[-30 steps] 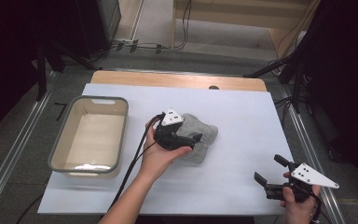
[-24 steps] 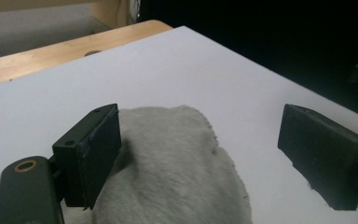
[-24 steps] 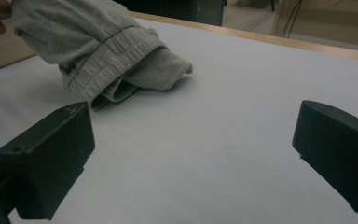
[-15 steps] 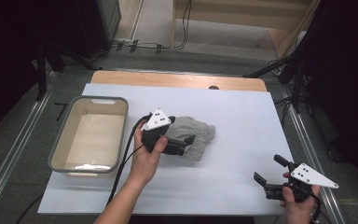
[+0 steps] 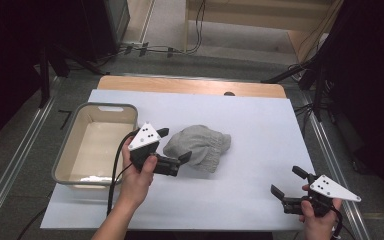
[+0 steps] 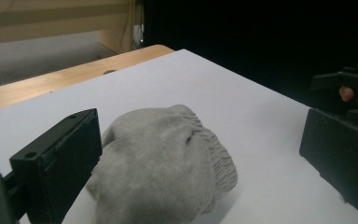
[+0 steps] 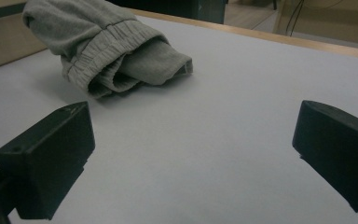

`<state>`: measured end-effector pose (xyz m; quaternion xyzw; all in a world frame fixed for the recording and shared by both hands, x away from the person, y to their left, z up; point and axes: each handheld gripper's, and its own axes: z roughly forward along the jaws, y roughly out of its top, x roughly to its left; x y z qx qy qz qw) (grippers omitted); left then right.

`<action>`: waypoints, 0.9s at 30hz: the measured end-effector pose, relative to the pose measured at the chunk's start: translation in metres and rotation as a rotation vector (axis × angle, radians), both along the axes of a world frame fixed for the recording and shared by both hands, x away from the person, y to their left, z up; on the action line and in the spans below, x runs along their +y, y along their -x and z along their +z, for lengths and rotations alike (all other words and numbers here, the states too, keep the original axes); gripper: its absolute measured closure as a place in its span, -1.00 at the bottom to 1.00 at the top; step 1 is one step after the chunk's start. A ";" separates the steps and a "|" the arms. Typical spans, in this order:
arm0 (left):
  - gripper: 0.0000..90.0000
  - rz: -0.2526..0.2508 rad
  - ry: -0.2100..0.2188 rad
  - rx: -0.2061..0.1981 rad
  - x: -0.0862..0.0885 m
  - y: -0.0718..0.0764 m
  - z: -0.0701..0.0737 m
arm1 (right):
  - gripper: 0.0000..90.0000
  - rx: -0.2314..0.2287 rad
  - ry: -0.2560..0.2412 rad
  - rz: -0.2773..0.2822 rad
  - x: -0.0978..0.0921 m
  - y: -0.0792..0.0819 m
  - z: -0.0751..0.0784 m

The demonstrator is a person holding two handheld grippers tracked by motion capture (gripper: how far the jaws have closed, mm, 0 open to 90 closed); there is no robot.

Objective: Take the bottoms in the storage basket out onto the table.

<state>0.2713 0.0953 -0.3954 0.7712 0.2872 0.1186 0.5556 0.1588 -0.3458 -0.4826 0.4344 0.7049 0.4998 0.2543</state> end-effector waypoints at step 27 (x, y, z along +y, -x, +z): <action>-1.00 0.136 0.046 -0.033 0.091 0.046 -0.015 | -1.00 -0.001 0.001 0.008 0.002 -0.001 -0.001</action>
